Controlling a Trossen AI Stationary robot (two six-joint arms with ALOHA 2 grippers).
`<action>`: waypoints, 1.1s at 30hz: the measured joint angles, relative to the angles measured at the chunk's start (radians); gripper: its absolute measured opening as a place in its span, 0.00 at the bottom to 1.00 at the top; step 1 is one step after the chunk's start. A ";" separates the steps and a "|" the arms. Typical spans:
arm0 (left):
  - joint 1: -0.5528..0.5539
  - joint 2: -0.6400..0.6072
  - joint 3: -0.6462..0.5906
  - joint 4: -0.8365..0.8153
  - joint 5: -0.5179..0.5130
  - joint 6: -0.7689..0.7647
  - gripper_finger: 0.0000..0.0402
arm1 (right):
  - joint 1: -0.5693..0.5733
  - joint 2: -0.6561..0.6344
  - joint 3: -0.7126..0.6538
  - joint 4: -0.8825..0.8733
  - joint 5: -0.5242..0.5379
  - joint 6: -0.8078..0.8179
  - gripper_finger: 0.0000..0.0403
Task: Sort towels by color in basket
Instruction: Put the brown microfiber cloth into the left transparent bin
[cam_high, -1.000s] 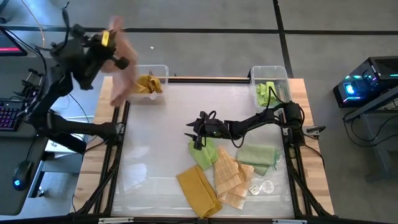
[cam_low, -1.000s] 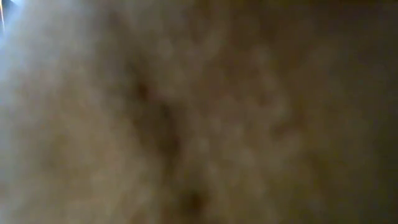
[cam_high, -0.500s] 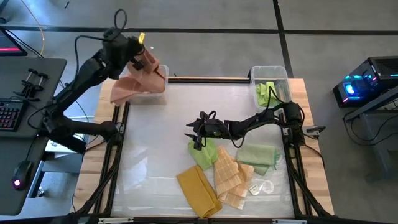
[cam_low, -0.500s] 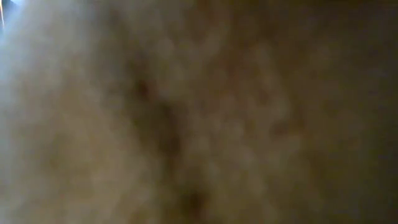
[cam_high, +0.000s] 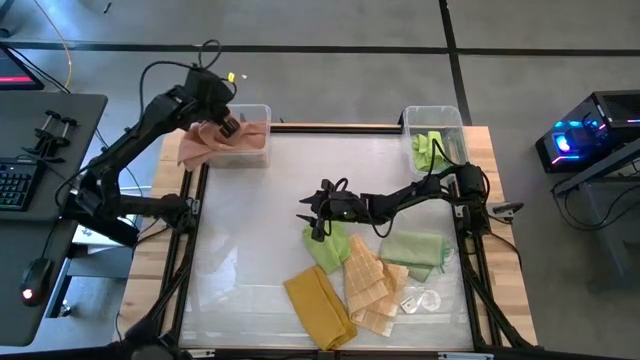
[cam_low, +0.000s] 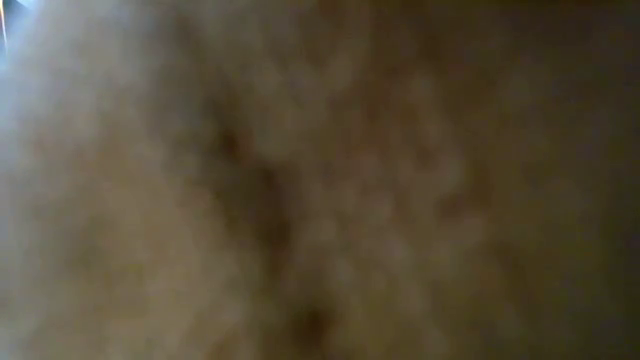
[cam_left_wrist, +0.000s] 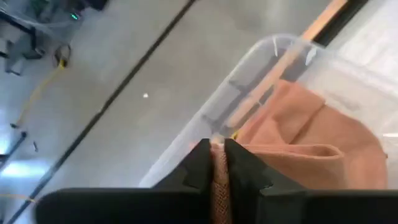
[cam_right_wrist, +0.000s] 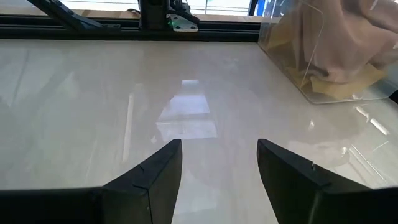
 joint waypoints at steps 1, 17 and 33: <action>0.007 0.010 -0.001 -0.006 -0.003 -0.002 0.14 | 0.000 0.000 0.000 0.000 0.000 0.000 0.51; 0.018 0.118 0.211 -0.407 -0.053 -0.294 0.51 | 0.000 0.000 0.000 0.000 0.000 0.005 0.51; 0.046 0.502 0.208 -0.428 -0.016 -0.276 0.49 | 0.000 0.000 0.000 -0.008 0.000 0.005 0.51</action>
